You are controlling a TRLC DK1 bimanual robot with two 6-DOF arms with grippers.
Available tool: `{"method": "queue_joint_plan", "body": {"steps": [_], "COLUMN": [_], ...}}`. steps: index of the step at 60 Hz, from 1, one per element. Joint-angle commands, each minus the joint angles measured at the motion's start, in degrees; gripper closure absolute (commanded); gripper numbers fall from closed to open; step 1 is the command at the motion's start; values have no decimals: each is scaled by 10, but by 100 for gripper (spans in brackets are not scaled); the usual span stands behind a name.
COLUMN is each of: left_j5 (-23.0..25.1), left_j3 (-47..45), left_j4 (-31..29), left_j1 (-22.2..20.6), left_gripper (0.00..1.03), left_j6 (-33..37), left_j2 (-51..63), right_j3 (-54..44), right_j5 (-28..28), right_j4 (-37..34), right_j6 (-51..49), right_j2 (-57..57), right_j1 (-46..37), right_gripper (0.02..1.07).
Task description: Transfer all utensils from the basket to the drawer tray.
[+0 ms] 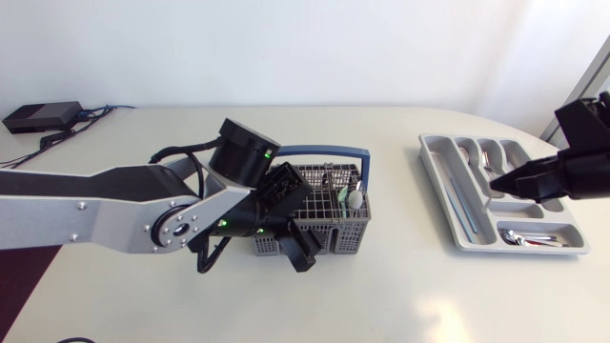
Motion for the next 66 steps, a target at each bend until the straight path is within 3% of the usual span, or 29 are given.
{"method": "queue_joint_plan", "body": {"steps": [1,15,32,36,42,48,66], "left_j5": [7,7,7,7,7,7,7], "left_j3": [15,15,16,17,18,20,32], "left_j4": [-4,-9,-10,-10,-10,-10,-9], "left_j1": [2,-1,0,-1,0,-1,-2], "left_gripper": [11,11,11,11,11,11,11], "left_j6": [-4,-4,-4,-4,-4,-3,-2], "left_j2": [6,4,2,2,2,4,15], "right_j3": [-41,-73,-82,-90,-97,-106,-125], "right_j5": [45,117,203,223,233,233,165], "right_j4": [42,169,302,332,350,350,284], "right_j6": [-32,-76,-92,-92,-93,-91,-64], "right_j2": [29,134,249,273,292,266,110], "right_j1": [-49,-152,-181,-179,-170,-158,-46], "right_gripper": [102,102,101,88,52,34,33]}}
